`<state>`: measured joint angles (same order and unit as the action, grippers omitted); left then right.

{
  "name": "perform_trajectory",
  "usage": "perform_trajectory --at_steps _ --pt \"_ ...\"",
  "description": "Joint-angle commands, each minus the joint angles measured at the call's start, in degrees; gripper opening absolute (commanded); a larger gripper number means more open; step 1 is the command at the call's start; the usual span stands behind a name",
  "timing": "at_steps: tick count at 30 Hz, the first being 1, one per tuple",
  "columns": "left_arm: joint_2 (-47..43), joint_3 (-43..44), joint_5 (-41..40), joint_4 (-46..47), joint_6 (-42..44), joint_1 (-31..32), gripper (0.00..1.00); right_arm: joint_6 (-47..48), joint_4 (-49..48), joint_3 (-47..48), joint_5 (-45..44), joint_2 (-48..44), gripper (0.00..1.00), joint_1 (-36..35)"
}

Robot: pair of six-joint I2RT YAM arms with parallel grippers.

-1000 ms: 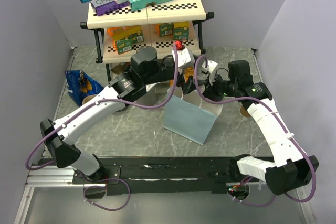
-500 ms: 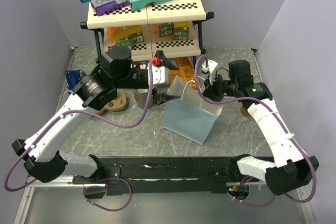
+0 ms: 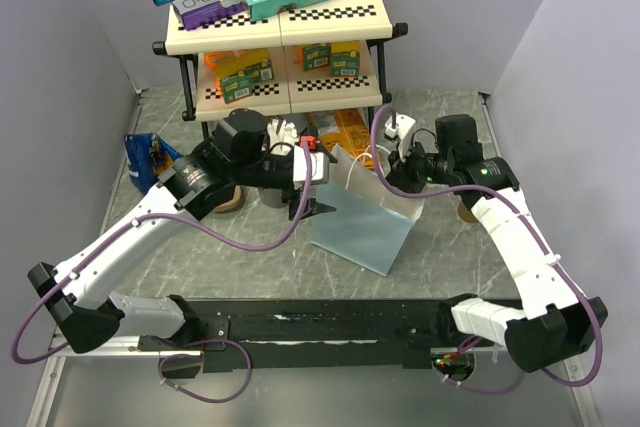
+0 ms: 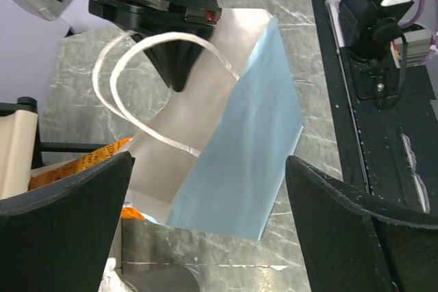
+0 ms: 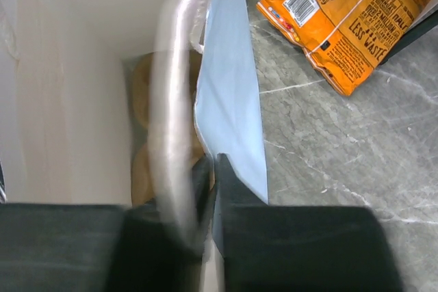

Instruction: Pack the takeout coffee

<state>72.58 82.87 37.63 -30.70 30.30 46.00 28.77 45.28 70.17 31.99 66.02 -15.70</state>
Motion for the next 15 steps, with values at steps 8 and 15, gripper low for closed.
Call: perform_trajectory --at_steps 8,15 --pt "-3.4 5.6 -8.4 -2.3 0.0 -3.2 1.00 -2.6 4.5 11.2 2.7 -0.2 0.68 0.2" --pt "-6.1 4.3 -9.7 -2.4 -3.9 -8.4 0.99 -2.0 10.4 18.8 2.2 0.2 0.76 0.9"
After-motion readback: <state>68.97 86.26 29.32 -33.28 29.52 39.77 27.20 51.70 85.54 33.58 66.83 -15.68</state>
